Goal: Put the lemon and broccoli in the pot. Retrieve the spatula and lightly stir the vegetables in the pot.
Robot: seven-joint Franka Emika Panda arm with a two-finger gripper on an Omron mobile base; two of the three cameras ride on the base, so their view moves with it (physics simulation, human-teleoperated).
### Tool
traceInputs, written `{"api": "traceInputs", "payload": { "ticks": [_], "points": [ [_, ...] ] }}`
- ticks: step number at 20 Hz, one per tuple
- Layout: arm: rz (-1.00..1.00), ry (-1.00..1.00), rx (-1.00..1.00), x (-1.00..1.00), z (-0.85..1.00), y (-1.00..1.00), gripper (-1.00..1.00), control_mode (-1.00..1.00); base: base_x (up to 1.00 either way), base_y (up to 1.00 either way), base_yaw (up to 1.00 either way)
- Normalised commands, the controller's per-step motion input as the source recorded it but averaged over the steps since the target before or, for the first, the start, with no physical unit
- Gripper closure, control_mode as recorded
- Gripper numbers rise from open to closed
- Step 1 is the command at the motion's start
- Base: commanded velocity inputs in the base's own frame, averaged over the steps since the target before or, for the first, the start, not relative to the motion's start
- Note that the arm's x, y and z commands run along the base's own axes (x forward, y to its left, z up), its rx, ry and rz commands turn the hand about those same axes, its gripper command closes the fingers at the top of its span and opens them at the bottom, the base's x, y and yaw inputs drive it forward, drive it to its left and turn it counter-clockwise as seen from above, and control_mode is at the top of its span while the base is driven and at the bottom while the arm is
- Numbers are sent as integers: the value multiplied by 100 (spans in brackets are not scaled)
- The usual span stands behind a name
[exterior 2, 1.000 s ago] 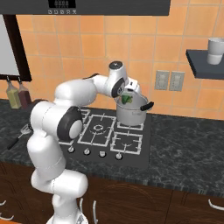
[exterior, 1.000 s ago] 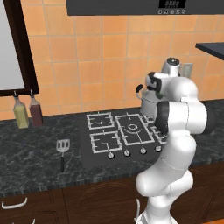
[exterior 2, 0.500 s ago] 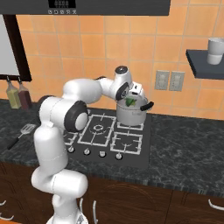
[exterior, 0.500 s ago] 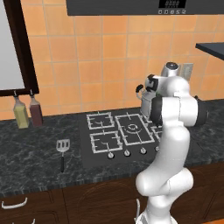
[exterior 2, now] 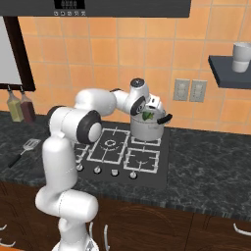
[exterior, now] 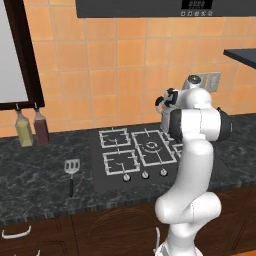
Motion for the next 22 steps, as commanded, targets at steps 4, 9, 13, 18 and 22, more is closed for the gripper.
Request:
{"api": "traceInputs", "payload": {
  "ticks": [4, 9, 13, 18, 22],
  "points": [
    [0, -8, 0, 2, 4, 0, -100, -100, 0, 0, 0],
    [0, -6, 4, -6, 47, 0, -100, -100, 0, 0, 0],
    [-1, -7, 9, -48, 78, 16, -100, -100, 0, 0, 0],
    [0, 0, 15, -100, 39, 76, -100, -100, 0, 0, 0],
    [0, 5, 2, -100, 13, 100, -100, -100, 0, 0, 0]
  ]
}}
